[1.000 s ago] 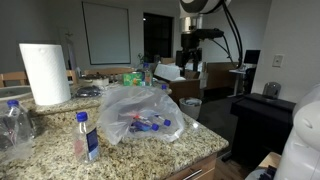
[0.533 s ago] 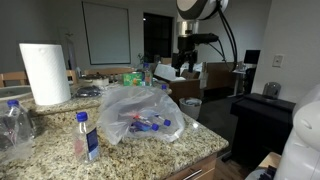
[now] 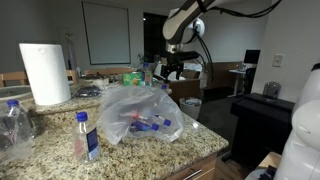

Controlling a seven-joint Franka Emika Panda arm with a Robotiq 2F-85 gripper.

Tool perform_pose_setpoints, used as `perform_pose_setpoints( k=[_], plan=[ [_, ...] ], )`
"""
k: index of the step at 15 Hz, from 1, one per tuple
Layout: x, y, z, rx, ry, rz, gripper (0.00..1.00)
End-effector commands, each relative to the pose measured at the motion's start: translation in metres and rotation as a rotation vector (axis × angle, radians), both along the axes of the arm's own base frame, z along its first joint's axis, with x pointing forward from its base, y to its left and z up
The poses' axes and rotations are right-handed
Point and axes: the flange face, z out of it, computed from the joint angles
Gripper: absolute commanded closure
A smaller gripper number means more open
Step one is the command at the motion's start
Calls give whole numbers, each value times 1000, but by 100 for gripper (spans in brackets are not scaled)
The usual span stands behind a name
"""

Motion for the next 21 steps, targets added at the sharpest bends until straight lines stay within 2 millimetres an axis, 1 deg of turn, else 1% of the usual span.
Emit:
perform_pose_setpoints(
  k=[1,2,3,4,5,6,8,11,12,13,14,15,16,17,21],
  plan=[
    [55,-26,-9,19,-30,11,0],
    [64,-30,-13,29,-24,13,5],
    [73,-33,-17,45,-18,17,26],
    [81,-35,-20,62,-18,20,32],
    [87,-37,-24,86,-11,23,40],
    [93,-38,-27,105,-7,25,46],
    [103,-41,-24,139,-5,25,59],
    [113,-44,-19,166,6,23,80],
    [114,-43,-21,174,16,21,85],
    [114,-43,-22,178,25,19,89],
    [113,-42,-25,182,34,18,88],
    [113,-42,-27,182,41,16,80],
    [112,-42,-29,185,46,16,67],
    [111,-41,-30,187,49,14,57],
    [110,-39,-25,182,38,20,33]
  ],
)
